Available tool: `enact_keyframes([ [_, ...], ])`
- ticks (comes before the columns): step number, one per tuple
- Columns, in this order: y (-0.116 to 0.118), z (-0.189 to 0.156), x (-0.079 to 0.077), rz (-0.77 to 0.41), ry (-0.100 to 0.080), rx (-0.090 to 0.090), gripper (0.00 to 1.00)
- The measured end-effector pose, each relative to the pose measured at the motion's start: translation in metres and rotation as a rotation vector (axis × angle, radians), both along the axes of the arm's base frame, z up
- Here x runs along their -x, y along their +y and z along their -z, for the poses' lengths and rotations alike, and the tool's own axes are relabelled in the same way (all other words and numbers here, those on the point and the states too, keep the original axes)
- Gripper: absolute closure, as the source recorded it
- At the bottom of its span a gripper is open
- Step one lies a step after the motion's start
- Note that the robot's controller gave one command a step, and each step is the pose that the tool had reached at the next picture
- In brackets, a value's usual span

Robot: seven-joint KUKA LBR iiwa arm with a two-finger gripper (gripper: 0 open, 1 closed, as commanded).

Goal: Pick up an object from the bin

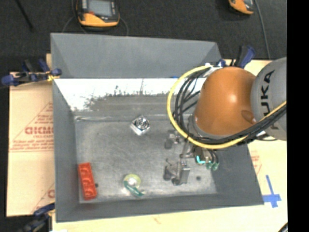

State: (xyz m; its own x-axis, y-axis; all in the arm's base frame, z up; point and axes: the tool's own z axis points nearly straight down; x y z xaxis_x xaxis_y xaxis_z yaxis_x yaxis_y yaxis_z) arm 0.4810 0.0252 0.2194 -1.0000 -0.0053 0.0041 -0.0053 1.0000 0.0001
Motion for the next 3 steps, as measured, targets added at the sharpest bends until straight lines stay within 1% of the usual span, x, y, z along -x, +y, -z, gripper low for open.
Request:
enact_keyframes([
  [1, -0.057, 0.132, -0.031, -0.074, -0.001, 0.002, 0.00],
  [2, -0.096, 0.150, -0.021, -0.081, -0.006, 0.002, 0.00],
  [3, -0.094, 0.148, -0.022, -0.081, -0.009, 0.001, 1.00],
])
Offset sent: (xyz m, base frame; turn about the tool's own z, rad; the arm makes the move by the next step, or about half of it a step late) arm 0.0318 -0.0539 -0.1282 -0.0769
